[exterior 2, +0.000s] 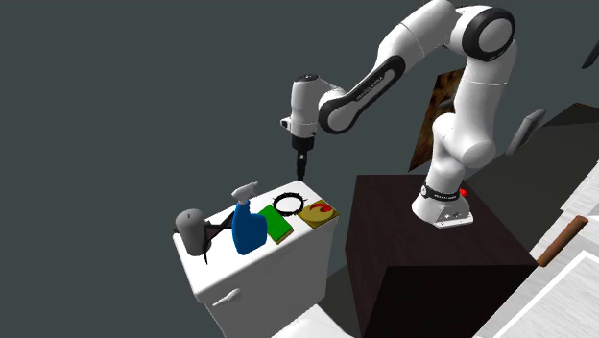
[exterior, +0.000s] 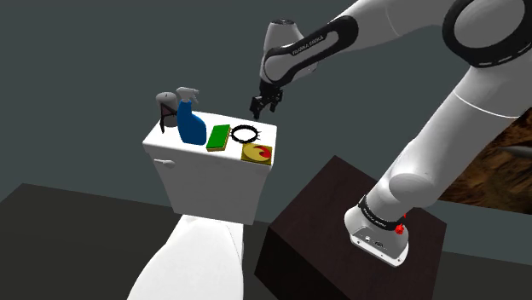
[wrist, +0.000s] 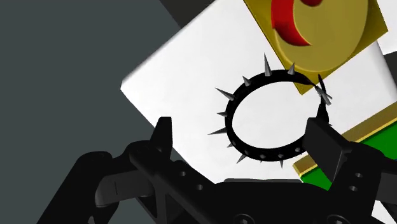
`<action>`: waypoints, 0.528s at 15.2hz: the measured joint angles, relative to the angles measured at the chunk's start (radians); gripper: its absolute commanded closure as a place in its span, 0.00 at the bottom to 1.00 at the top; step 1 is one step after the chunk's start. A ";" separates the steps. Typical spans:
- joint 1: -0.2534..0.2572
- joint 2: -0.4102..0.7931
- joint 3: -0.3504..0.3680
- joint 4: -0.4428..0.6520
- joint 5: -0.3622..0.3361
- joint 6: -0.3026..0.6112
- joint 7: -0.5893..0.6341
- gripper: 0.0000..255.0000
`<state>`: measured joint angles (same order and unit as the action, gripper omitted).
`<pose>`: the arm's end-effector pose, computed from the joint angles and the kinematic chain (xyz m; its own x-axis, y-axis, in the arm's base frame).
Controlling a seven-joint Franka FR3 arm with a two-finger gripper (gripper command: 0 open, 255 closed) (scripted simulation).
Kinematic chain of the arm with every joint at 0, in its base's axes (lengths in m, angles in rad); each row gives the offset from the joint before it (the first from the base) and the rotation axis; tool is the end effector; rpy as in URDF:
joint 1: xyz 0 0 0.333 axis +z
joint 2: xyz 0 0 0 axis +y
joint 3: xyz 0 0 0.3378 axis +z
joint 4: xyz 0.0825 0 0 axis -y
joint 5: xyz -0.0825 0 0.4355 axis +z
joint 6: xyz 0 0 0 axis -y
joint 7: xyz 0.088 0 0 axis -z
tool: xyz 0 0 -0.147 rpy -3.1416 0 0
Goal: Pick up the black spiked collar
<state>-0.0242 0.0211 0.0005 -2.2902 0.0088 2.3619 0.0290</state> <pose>0.5619 -0.0130 0.2937 0.9970 -0.0589 0.0503 -0.0586 -0.9983 -0.0080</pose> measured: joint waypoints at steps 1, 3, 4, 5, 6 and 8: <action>0.000 0.043 0.000 0.019 0.009 0.024 -0.001 0.00; -0.001 0.118 0.002 0.058 0.027 0.061 -0.001 0.00; -0.002 0.147 0.002 0.076 0.034 0.074 -0.003 0.00; -0.003 0.168 0.003 0.084 0.038 0.086 -0.005 0.00; -0.003 0.184 0.003 0.088 0.040 0.098 -0.005 0.00; -0.003 0.205 0.004 0.087 0.042 0.121 -0.005 0.00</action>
<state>-0.0270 0.2261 0.0047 -2.2033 0.0511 2.4826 0.0243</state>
